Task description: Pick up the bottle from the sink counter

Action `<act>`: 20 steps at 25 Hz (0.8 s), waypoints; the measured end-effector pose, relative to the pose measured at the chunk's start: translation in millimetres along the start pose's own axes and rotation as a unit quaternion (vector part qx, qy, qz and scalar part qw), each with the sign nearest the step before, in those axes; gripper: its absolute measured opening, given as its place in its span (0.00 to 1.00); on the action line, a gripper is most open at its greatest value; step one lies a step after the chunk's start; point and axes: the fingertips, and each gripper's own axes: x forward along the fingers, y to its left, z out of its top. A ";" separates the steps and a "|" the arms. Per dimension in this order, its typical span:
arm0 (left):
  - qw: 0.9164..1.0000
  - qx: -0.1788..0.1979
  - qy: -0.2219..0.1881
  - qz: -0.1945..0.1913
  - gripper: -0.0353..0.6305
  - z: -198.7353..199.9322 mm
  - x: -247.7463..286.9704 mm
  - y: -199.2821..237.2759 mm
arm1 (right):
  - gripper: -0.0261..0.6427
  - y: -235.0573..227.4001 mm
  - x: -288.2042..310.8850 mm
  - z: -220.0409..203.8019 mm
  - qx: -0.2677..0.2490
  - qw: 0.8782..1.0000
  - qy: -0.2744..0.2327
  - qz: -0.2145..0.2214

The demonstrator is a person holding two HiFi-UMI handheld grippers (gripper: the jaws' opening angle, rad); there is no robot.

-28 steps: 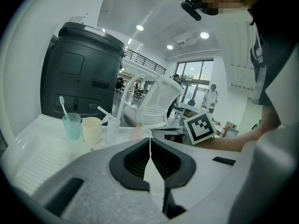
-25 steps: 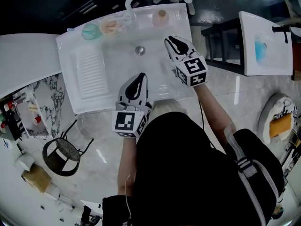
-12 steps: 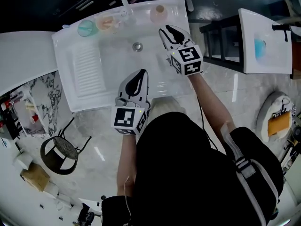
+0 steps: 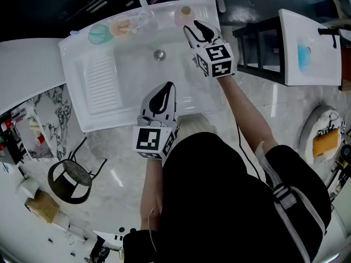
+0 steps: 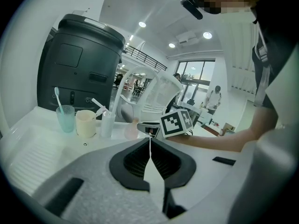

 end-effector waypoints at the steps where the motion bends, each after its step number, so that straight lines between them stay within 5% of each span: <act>1: 1.000 0.000 0.000 0.000 0.08 0.0 0.9 0.1 | 0.23 -2.6 3.5 0.4 0.001 1.000 0.000 -0.002; 20: 1.000 0.003 0.014 0.004 0.08 -6.5 5.9 0.0 | 0.28 -20.1 43.8 9.1 -0.020 1.000 0.008 -0.012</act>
